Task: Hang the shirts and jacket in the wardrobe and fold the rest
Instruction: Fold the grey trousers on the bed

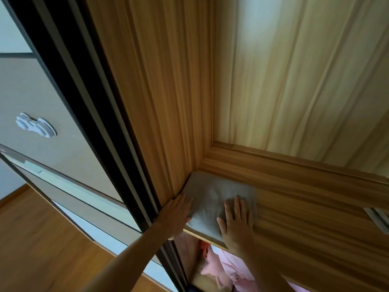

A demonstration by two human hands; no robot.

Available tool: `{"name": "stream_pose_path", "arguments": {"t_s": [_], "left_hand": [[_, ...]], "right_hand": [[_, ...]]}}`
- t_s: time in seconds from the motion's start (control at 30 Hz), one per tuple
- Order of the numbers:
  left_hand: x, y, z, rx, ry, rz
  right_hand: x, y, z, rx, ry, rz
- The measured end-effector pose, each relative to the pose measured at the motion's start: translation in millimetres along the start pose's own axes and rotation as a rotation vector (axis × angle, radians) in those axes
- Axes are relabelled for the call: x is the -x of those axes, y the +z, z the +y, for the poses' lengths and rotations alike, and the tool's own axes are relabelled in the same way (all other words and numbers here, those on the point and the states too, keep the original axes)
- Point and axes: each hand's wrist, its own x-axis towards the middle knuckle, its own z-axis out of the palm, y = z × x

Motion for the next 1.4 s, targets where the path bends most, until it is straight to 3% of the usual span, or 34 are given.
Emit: {"name": "stream_pose_path", "arguments": {"t_s": [0.1,0.27,0.37,0.53,0.67,0.97,1.2,1.4], "left_hand": [[8.7,-3.2,7.2,0.027,-0.021,-0.028],[35.5,-26.3,28.4,0.028,-0.117,-0.118],[60.0,-38.0,28.0,0.139,-0.134,-0.049],[124.2,-37.6,1.2,0.443,-0.208,-0.005],[191.6,-9.9,-34.8,0.425,-0.264,-0.072],[381.0,68.1,-115.1,0.552,-0.563,-0.207],[527.8,111.8,-156.8,0.694,-0.903,-0.31],[642.0,148.4,-179.0,0.753,-1.15,-0.289]], "right_hand": [[2.4,1.9,0.0,0.038,-0.025,-0.042],[10.5,-22.1,-24.2,-0.017,-0.097,0.05],[19.3,-39.3,-52.1,-0.038,-0.198,0.055],[44.7,-34.8,-113.0,-0.094,-0.278,-0.122],[83.3,-22.8,-167.9,0.0,-0.413,-0.38],[177.5,16.5,-313.8,0.068,-0.54,-0.574],[258.5,60.0,-427.4,0.126,-0.818,-0.597],[322.1,100.1,-521.2,0.141,-1.021,-0.702]]}}
